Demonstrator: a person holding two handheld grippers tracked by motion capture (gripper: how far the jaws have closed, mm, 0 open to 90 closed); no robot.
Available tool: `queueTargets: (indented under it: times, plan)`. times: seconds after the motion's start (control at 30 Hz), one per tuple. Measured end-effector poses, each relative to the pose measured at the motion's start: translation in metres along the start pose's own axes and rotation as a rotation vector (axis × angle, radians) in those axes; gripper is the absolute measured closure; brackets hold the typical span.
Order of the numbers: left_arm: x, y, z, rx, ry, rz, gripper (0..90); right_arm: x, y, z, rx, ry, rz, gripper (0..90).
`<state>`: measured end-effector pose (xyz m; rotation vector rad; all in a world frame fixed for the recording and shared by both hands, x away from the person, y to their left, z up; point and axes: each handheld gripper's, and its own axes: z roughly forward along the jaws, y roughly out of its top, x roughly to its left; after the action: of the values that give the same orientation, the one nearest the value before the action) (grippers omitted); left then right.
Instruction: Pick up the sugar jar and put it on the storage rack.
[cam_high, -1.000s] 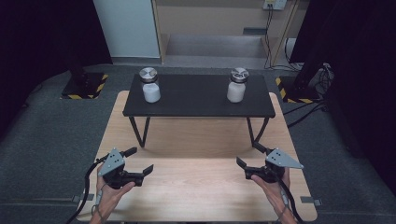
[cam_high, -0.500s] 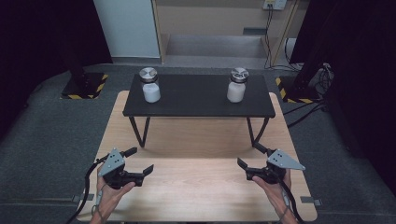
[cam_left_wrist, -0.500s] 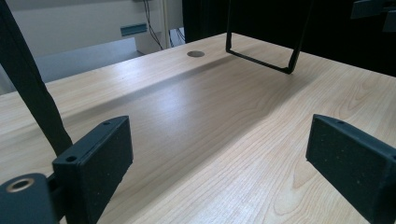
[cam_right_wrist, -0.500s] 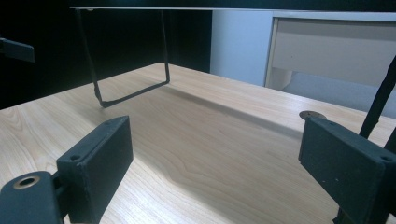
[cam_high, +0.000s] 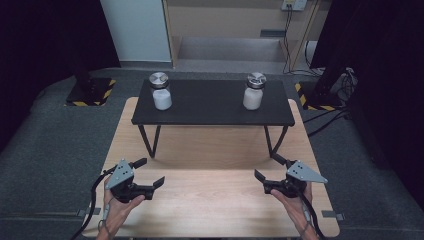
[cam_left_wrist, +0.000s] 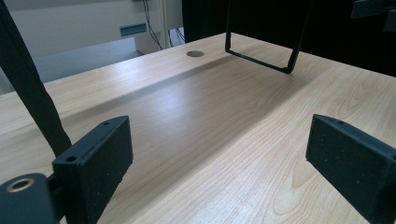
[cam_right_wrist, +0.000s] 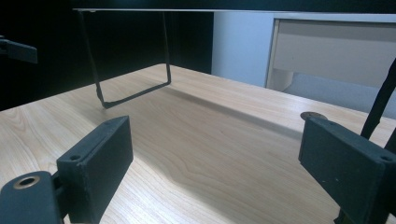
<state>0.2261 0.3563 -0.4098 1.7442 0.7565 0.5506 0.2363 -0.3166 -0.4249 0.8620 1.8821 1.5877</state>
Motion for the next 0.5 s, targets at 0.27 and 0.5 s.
queueTargets:
  times: [0.27,0.5]
  plan:
    - [0.0002,-0.0002,0.0001,-0.001,-0.001,-0.001,6.2,0.0005,-0.0002,-0.0005,0.000,0.000,-0.001,9.8]
    - [0.0004,-0.0001,-0.0001,-0.002,0.001,-0.001,6.2,0.0008,-0.0003,-0.0006,-0.002,0.002,0.000,9.9]
